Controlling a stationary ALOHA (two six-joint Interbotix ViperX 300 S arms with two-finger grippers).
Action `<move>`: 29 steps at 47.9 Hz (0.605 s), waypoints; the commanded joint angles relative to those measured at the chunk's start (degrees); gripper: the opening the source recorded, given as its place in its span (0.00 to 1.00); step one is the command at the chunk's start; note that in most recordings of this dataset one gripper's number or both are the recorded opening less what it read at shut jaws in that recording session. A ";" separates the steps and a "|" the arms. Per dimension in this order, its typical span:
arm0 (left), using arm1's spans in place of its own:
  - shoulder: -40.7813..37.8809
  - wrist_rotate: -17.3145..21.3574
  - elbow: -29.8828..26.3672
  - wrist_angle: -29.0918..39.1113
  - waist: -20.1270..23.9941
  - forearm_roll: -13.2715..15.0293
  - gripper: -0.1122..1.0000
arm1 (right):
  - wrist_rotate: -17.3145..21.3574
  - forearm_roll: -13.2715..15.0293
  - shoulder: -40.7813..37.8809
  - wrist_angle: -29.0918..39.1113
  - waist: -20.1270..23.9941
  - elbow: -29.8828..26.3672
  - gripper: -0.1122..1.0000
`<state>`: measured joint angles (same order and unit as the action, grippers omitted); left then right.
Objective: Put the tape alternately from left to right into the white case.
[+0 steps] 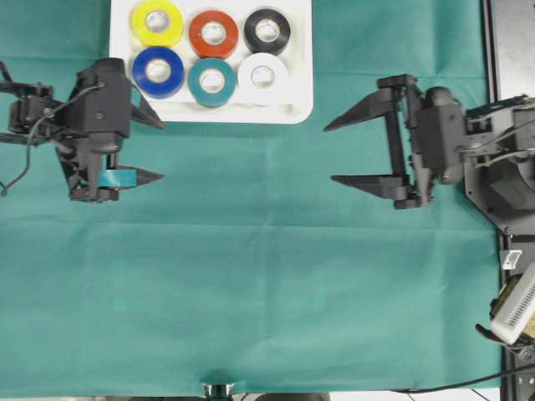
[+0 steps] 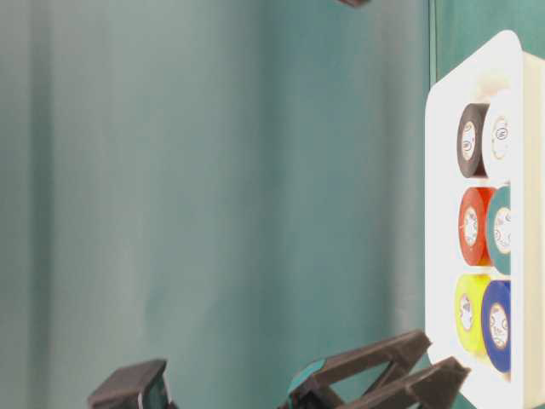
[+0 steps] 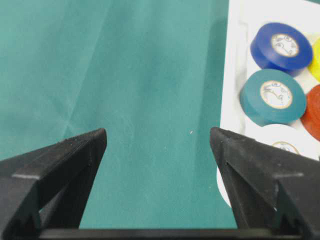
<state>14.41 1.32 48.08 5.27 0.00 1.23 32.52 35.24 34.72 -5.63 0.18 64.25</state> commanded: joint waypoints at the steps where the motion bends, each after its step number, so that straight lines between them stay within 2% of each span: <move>1: 2.55 0.00 0.44 -1.85 -0.09 0.09 0.96 | 0.62 -0.18 2.55 -0.18 0.18 0.35 0.86; 18: 7.29 -0.09 5.10 -4.66 -0.09 0.18 0.96 | 3.78 -0.18 9.84 0.00 0.18 4.83 0.86; 29: 10.37 -0.09 7.21 -4.66 -0.18 0.26 0.96 | 5.10 -0.18 13.27 2.90 0.18 6.59 0.86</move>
<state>23.12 1.23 55.37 1.14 0.00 1.32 37.53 35.24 47.11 -3.25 0.18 71.10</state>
